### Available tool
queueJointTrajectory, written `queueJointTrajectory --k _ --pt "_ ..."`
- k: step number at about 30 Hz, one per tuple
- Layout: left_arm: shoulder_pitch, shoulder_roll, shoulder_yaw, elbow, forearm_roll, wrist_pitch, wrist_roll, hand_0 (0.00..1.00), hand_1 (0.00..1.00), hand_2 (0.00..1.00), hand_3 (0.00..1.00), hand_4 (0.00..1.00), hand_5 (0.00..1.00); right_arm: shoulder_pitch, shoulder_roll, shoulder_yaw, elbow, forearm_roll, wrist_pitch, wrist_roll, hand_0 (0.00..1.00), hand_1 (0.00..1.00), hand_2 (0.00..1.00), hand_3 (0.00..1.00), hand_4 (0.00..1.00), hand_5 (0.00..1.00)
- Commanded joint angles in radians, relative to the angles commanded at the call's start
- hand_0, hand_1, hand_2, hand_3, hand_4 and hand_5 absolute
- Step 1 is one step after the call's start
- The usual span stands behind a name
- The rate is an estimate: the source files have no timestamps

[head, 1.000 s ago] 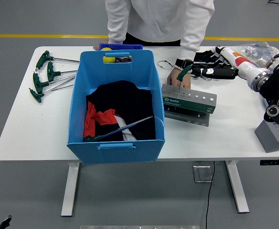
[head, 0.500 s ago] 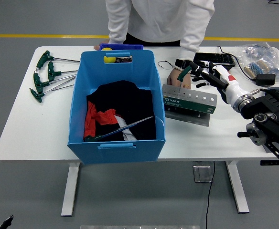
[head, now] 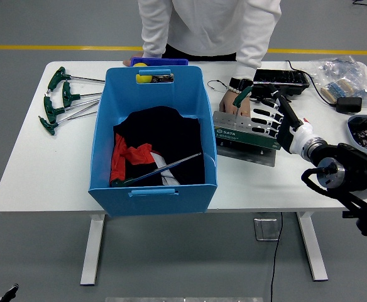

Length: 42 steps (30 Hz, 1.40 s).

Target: Lift tool from toolbox,place it in box,lift tool from toolbox,place it in box

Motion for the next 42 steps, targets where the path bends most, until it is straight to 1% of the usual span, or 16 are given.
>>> queueJointTrajectory --k 14,22,34,42 --pt "-0.004 0.0 0.002 0.0 0.001 0.001 0.002 0.859 0.875 0.885 0.681 0.686 0.666 0.028 0.031 -0.049 -0.046 0.028 0.01 -0.001 0.511 0.561 0.702 0.884 0.998 0.872" --pt "-0.01 -0.002 0.01 0.0 -0.003 -0.001 0.0 0.858 0.875 0.885 0.682 0.685 0.664 0.045 0.055 -0.065 -0.085 0.044 0.014 0.006 0.509 0.558 0.699 0.887 0.998 0.874" --pt "-0.024 0.002 0.015 0.0 -0.007 -0.003 -0.003 0.859 0.875 0.885 0.681 0.686 0.668 0.078 0.088 -0.082 -0.147 0.069 0.026 0.009 0.509 0.557 0.699 0.885 0.998 0.876" --pt "-0.024 0.005 0.016 0.0 -0.007 -0.001 0.0 0.858 0.874 0.885 0.681 0.685 0.665 0.09 0.105 -0.083 -0.157 0.074 0.028 0.009 0.511 0.557 0.699 0.887 0.998 0.877"
